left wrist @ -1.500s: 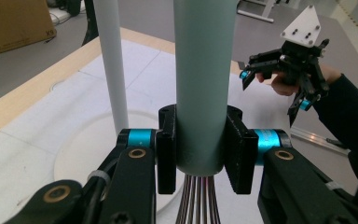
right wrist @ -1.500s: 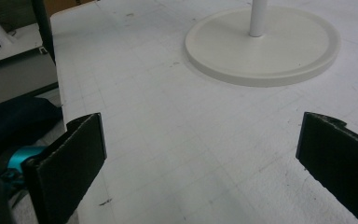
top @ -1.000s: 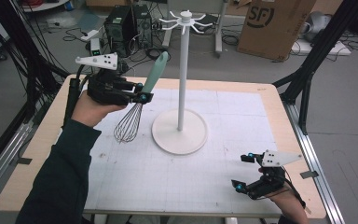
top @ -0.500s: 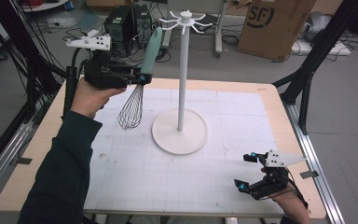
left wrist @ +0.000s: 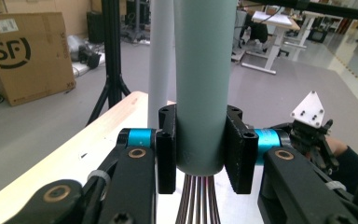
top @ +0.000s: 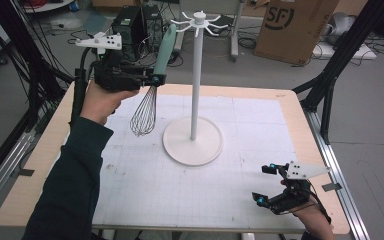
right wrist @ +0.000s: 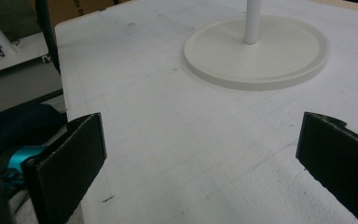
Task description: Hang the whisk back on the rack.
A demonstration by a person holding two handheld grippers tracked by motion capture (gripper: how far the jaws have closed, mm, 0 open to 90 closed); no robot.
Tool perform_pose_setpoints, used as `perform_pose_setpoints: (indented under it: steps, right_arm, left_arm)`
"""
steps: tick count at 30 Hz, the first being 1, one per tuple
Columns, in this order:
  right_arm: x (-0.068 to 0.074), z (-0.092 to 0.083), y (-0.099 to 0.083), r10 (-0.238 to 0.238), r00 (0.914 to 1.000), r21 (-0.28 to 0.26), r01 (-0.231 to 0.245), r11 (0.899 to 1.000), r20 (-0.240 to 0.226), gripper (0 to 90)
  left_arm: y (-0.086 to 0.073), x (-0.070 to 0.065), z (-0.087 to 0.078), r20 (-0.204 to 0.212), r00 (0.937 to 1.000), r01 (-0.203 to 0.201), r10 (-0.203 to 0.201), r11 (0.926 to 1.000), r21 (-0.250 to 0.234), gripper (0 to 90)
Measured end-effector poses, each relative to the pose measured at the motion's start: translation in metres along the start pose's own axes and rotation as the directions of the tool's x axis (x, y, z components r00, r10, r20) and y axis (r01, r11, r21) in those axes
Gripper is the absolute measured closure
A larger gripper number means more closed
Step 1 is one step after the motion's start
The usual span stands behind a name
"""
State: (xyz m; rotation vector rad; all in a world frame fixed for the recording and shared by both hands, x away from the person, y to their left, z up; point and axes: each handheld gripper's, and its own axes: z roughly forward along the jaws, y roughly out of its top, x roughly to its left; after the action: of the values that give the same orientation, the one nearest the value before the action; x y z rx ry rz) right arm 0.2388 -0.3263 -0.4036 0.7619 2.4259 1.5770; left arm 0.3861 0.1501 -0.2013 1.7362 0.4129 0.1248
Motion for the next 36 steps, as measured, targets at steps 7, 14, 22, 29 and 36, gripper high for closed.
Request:
perform_pose_setpoints:
  steps: [7,14,22,29,36]
  right_arm:
    - [0.0,-0.002,-0.001,0.003,1.0,-0.004,-0.003,1.0,0.006,0.6]
    - [0.001,-0.001,0.0,-0.005,1.0,-0.001,0.005,1.0,-0.006,0.6]
    - [0.001,-0.003,0.0,0.001,1.0,-0.007,-0.001,1.0,-0.006,0.6]
    - [0.001,-0.003,0.001,0.001,1.0,-0.008,-0.001,1.0,-0.008,0.6]
    - [0.001,-0.004,0.001,-0.004,1.0,-0.012,0.004,1.0,-0.008,0.6]
  left_arm:
    - [0.002,0.002,0.009,-0.011,0.9999,0.0,0.0,0.9999,0.015,69.3]
    - [0.0,0.001,0.018,-0.009,1.0,0.002,-0.001,0.9998,0.02,69.2]
    - [-0.001,0.003,0.024,-0.013,0.9999,0.004,-0.004,0.9998,0.021,69.2]
    - [-0.003,0.004,0.03,0.001,0.9998,0.018,-0.018,0.9995,0.024,68.9]
    - [-0.003,0.006,0.031,0.003,0.9992,0.04,-0.04,0.9991,0.016,67.9]
